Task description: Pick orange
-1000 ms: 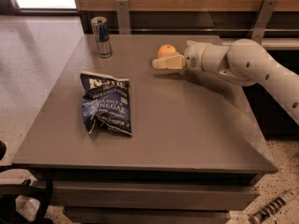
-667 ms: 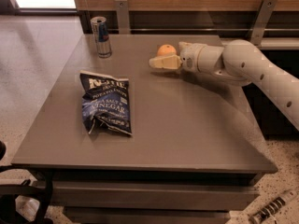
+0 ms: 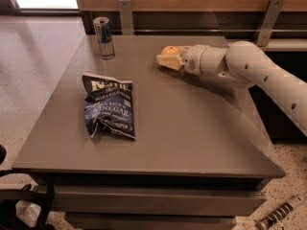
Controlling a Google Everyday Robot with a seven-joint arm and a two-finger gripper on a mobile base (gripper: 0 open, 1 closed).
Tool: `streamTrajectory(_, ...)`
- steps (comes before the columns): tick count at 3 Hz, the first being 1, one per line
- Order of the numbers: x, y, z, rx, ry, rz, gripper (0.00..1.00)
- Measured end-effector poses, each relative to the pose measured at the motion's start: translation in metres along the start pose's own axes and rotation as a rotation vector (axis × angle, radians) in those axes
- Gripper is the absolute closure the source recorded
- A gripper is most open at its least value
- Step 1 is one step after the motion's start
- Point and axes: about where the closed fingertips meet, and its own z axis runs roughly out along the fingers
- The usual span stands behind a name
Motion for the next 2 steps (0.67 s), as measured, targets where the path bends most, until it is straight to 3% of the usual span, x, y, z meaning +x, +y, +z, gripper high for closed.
streamTrajectory(1, 0.0001, 0.002, 0.0022, -0.004, 0.0, 0.0, 0.84)
streamTrajectory(2, 0.0002, 0.004, 0.0044, -0.009, 0.001, 0.0, 1.0)
